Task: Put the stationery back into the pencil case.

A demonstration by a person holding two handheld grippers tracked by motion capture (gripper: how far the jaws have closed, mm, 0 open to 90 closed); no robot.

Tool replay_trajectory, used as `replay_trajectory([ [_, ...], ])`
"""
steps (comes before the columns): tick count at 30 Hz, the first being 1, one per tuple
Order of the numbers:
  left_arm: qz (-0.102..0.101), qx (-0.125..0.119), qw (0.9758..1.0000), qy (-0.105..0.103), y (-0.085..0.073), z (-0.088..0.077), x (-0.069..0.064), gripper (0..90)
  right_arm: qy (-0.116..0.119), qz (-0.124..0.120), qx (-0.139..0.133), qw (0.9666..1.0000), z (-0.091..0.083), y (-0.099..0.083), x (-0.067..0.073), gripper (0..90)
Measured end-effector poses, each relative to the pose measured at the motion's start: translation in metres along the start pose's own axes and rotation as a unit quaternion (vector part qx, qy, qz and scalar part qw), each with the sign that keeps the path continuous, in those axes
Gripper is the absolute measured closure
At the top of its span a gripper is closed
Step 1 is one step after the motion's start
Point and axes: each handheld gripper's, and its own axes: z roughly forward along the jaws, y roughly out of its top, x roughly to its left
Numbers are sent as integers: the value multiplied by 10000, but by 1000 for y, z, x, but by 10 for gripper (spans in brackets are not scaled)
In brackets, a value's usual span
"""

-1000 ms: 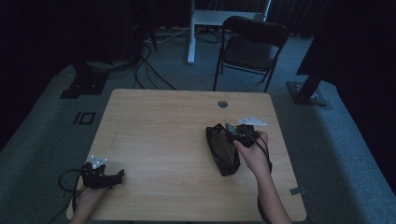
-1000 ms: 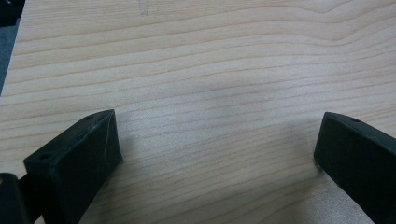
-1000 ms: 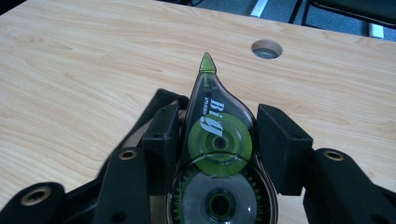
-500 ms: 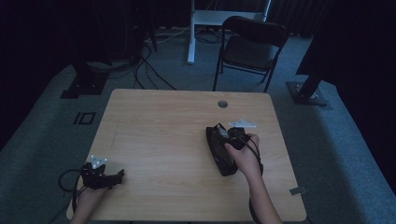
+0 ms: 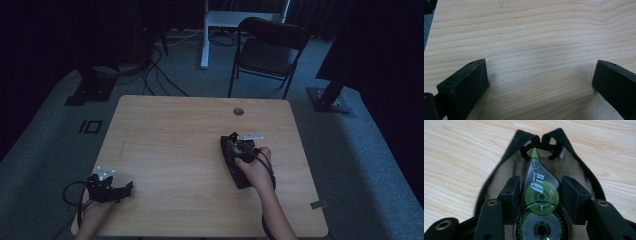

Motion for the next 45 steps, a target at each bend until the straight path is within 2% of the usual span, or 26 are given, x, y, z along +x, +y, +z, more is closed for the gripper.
replay_trajectory([
  [8, 1, 2, 10000, 0, 0, 0, 0, 6, 45, 141, 305, 9994, 13, 4, 0, 506],
  [13, -1, 0, 10000, 0, 0, 0, 0, 6, -75, 195, 497, 9985, 24, 4, -1, 506],
  [21, 1, 1, 10000, 0, 0, 0, 0, 6, -150, 203, 659, 9975, 30, 11, 4, 505],
  [30, 0, 1, 10000, 1, 0, 0, 0, 6, -104, 335, 706, 9969, 32, 12, 2, 502],
  [36, 2, 1, 10000, 0, 0, 0, 0, 6, -87, 305, 776, 9965, 32, 12, 2, 505],
  [45, 1, 1, 10000, -1, 0, 0, 0, 6, 10, 409, 672, 9969, 27, 12, 0, 502],
])
